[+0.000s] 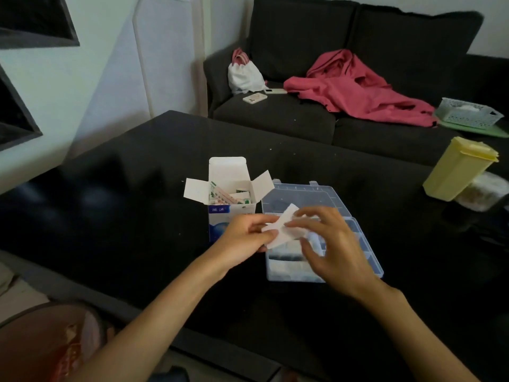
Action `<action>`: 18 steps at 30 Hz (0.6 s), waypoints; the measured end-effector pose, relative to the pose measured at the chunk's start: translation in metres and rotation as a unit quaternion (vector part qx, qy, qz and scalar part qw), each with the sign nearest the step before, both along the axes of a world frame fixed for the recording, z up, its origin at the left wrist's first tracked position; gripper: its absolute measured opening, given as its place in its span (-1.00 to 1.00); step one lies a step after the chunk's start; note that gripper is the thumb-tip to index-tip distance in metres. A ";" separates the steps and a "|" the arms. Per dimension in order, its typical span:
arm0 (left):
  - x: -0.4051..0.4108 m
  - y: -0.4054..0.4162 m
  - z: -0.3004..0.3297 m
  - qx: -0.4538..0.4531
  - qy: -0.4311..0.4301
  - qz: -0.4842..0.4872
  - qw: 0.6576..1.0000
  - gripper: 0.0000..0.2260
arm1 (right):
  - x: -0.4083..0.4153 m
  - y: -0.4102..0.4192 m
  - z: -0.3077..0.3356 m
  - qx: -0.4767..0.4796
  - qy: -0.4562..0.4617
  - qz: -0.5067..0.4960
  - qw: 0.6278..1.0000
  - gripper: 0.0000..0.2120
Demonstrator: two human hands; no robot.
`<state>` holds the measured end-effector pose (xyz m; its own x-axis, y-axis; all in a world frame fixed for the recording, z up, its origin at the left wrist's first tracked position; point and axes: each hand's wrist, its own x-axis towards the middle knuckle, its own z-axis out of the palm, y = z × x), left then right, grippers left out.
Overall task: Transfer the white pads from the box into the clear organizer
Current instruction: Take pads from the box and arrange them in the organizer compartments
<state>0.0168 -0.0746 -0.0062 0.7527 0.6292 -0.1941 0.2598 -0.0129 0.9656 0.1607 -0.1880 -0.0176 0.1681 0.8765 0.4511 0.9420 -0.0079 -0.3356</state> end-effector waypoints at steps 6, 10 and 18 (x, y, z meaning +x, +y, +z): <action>0.007 -0.004 -0.017 0.259 0.066 -0.069 0.961 -0.73 | 0.022 -0.008 0.001 -0.108 0.350 -0.076 0.927 -0.65; 0.010 -0.007 -0.023 0.303 0.084 -0.089 0.945 -0.76 | 0.022 -0.010 -0.009 -0.150 0.282 -0.039 0.947 -0.77; 0.007 -0.006 -0.028 0.431 0.150 -0.076 0.886 -0.78 | 0.021 -0.012 -0.009 -0.181 0.128 -0.058 0.973 -0.82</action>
<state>0.0240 -0.0809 -0.0340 0.8375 0.5363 0.1050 0.4344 -0.7699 0.4674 0.1820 -0.1996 -0.0270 0.3415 0.9387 0.0467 0.8132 -0.2702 -0.5154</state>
